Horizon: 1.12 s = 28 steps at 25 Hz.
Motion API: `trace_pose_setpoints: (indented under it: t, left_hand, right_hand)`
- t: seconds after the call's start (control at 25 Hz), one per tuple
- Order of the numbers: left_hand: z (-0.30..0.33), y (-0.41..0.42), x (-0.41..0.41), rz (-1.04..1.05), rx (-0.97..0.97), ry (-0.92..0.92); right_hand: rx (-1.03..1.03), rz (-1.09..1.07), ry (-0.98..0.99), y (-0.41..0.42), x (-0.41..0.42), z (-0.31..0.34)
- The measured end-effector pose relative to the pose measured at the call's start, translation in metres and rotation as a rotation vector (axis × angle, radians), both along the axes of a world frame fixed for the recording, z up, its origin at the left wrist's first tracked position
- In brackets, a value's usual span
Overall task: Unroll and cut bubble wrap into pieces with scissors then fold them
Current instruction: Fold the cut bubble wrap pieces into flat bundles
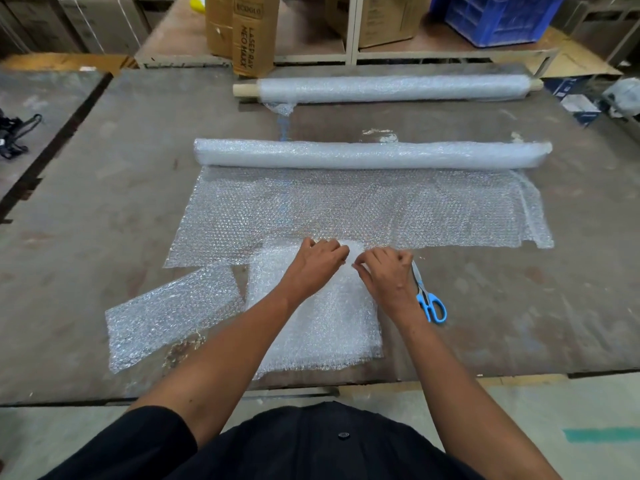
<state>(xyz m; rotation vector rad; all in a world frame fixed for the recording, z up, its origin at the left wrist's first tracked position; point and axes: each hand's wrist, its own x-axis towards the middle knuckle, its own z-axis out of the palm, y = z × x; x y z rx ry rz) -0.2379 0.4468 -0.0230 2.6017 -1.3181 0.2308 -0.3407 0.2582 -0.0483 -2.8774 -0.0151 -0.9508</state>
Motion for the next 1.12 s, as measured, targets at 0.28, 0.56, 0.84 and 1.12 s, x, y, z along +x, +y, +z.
trace_pose_setpoints:
  t: [0.28, 0.56, 0.84, 1.12]
  left_hand:
    - [0.006, 0.01, 0.003, 0.014, 0.068, -0.055]
    - [0.009, 0.026, 0.007, 0.092, 0.091, 0.002]
    - [0.011, 0.073, 0.007, 0.021, 0.176, -0.049]
    - [0.02, 0.104, -0.014, 0.132, 0.24, -0.063]
  right_hand:
    - [0.154, 0.077, 0.064, 0.008, -0.009, -0.003]
    - [0.339, 0.19, 0.136, 0.013, -0.025, -0.003]
    - [0.752, 0.097, 0.32, 0.018, -0.048, -0.006]
    - [0.612, 0.188, 0.306, 0.022, -0.082, 0.004]
